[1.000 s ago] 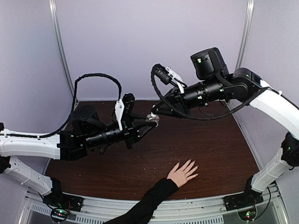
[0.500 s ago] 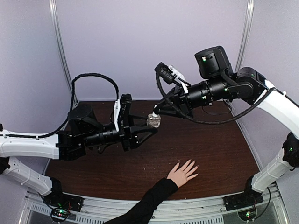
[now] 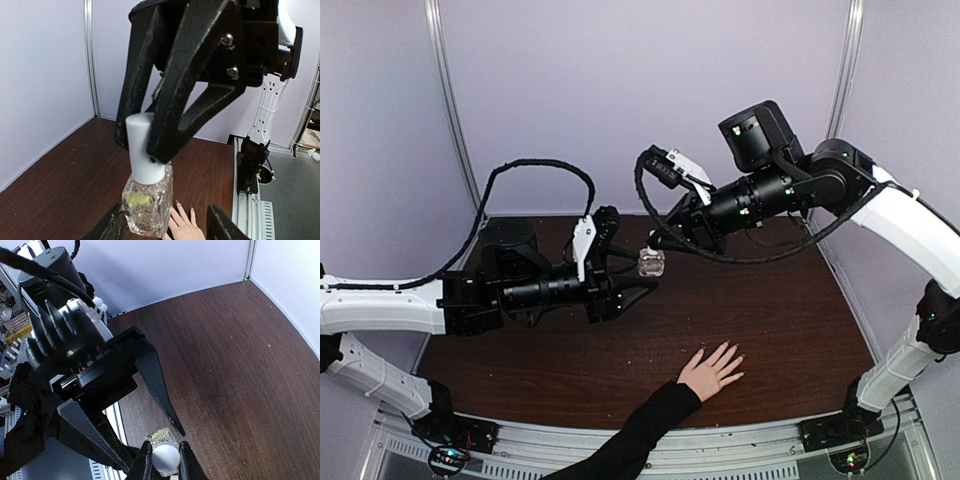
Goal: Paint the nails
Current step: Unscrew the nail polish bottle cap from the nail polish bottle.
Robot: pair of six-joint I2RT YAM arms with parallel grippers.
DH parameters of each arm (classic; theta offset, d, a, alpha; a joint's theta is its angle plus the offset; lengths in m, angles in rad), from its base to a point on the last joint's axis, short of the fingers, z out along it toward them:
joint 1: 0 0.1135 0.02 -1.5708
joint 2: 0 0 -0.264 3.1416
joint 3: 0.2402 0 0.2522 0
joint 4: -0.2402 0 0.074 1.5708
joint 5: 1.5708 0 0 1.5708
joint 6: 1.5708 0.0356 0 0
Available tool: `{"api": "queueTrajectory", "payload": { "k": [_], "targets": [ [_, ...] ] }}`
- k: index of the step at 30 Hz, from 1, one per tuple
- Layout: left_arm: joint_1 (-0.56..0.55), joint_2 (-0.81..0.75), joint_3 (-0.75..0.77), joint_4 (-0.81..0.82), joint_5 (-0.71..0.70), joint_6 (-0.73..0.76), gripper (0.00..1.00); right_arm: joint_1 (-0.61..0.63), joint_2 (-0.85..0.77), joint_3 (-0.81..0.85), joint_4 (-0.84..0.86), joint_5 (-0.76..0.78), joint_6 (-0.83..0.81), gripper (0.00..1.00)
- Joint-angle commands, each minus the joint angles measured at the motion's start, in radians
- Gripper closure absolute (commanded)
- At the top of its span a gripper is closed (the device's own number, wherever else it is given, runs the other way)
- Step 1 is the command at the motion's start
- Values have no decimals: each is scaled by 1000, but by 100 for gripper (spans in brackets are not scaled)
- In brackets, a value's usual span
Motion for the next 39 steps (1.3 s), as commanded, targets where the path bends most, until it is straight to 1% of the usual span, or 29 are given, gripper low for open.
{"api": "queueTrajectory", "payload": {
  "k": [1, 2, 4, 6, 12, 17, 20, 22, 25, 32, 34, 35, 37, 39],
  "targets": [
    [0, 26, 55, 10, -6, 13, 44, 1, 9, 39, -14, 14, -8, 100],
    [1, 34, 64, 8, -6, 12, 45, 1, 10, 39, -14, 11, -8, 100],
    [0, 53, 79, 2, -13, 11, 49, 1, 11, 39, -15, 8, -10, 100],
    [0, 62, 88, -1, -24, 9, 59, 1, 11, 39, -15, 7, -11, 100],
    [1, 75, 92, 18, -21, -5, 77, 1, 9, 34, -15, -5, -15, 100],
    [1, 77, 83, 32, 2, -12, 99, 1, 1, 16, 1, -44, -29, 100],
    [1, 66, 59, 66, 33, -10, 100, 1, -17, -10, 31, -97, -41, 100],
    [2, 51, 32, 116, 67, -10, 100, 1, -28, -24, 49, -148, -52, 100],
    [4, 34, 10, 172, 158, -6, 100, 1, -42, -40, 75, -235, -71, 100],
    [5, 41, 13, 238, 377, -23, 100, 3, -51, -46, 85, -428, -137, 100],
    [5, 46, 18, 243, 418, -28, 100, 4, -54, -50, 91, -490, -156, 100],
    [5, 50, 22, 242, 427, -31, 100, 4, -54, -52, 93, -509, -160, 98],
    [6, 51, 24, 235, 424, -31, 100, 5, -57, -54, 99, -512, -161, 91],
    [5, 41, 16, 229, 390, -27, 100, 4, -60, -51, 96, -489, -153, 86]
  ]
}}
